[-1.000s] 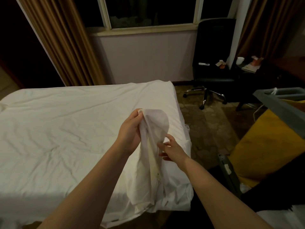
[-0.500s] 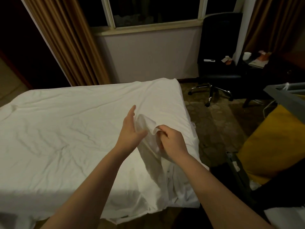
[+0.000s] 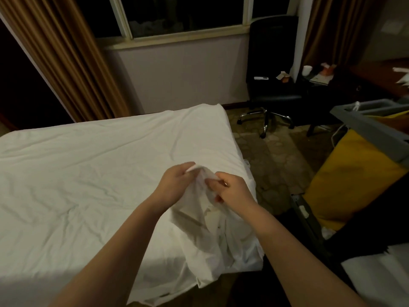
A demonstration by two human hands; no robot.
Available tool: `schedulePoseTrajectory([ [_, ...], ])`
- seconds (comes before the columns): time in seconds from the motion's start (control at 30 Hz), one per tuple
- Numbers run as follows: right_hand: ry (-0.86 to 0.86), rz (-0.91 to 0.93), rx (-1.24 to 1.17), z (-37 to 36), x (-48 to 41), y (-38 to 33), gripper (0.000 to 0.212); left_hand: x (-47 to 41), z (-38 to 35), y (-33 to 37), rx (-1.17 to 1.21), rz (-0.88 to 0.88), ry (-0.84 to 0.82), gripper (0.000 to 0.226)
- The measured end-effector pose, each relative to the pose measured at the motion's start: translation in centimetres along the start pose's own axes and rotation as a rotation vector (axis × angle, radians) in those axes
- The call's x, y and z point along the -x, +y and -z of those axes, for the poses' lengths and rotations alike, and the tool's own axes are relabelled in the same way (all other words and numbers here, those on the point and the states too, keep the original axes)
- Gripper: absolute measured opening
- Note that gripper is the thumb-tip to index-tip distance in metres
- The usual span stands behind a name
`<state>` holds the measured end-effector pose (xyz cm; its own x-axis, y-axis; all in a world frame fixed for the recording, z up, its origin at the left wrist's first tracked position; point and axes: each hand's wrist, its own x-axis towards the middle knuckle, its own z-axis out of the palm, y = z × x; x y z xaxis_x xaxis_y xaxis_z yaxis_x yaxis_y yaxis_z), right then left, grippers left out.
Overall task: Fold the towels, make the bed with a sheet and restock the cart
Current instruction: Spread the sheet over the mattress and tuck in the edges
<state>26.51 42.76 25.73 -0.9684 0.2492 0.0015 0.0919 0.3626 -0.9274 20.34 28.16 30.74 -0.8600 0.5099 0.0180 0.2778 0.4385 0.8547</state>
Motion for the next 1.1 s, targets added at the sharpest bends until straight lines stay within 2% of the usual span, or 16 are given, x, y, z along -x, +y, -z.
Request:
schedulePoseTrajectory([
  [0.13,-0.204,-0.331,-0.101,-0.2,0.4,4.5,0.01,-0.1,0.2,1.6,0.414,0.154,0.219,0.026],
  [0.2,-0.182,-0.361,-0.005,-0.4,0.8,7.7,0.019,0.1,0.7,1.6,0.581,0.197,0.238,0.026],
  [0.23,-0.098,-0.356,0.066,-0.4,0.9,9.0,0.024,0.3,0.8,1.4,0.598,0.202,0.233,0.024],
  [0.3,0.16,-0.346,0.082,-0.2,0.9,9.7,0.027,0.5,0.9,0.3,0.464,0.211,0.281,0.02],
  [0.37,0.364,-0.29,0.017,0.1,0.4,7.6,0.028,0.4,0.6,-0.9,0.068,0.215,0.358,0.019],
  [0.4,0.385,-0.216,-0.015,0.0,0.0,5.9,0.028,0.6,0.4,-1.3,-0.128,0.201,0.35,0.016],
  [0.43,0.367,-0.116,-0.052,-0.2,-0.2,3.8,0.026,0.8,-0.1,-1.3,-0.242,0.191,0.287,0.011],
  [0.47,0.333,0.003,-0.097,-0.6,-0.3,1.8,0.025,1.2,-0.8,-1.1,-0.305,0.207,0.161,0.021],
  [0.53,0.215,0.219,-0.169,-1.6,0.1,-1.4,0.026,1.8,-2.5,-1.1,-0.408,0.217,-0.109,0.054],
  [0.57,0.135,0.291,-0.192,-2.2,0.5,-2.5,0.025,1.9,-3.2,-1.2,-0.421,0.208,-0.145,0.053],
  [0.67,0.036,0.331,-0.284,-3.0,1.2,-2.5,0.015,2.1,-3.7,-0.9,-0.173,0.278,0.045,0.022],
  [0.77,0.123,0.083,-0.432,-2.3,0.1,1.8,0.011,2.2,-3.4,-1.1,0.016,0.336,0.136,0.026],
  [0.87,0.137,-0.254,-0.433,-2.2,-1.1,6.9,0.031,2.7,-3.8,-1.3,0.132,0.394,0.141,0.032],
  [1.03,0.199,-0.685,-0.57,-3.3,-2.4,10.0,0.057,2.6,-3.7,-0.9,0.295,0.4,0.158,0.023],
  [1.1,0.214,-0.777,-0.723,-3.5,-3.6,9.9,0.05,2.3,-2.7,-1.0,0.365,0.402,0.131,0.023],
])
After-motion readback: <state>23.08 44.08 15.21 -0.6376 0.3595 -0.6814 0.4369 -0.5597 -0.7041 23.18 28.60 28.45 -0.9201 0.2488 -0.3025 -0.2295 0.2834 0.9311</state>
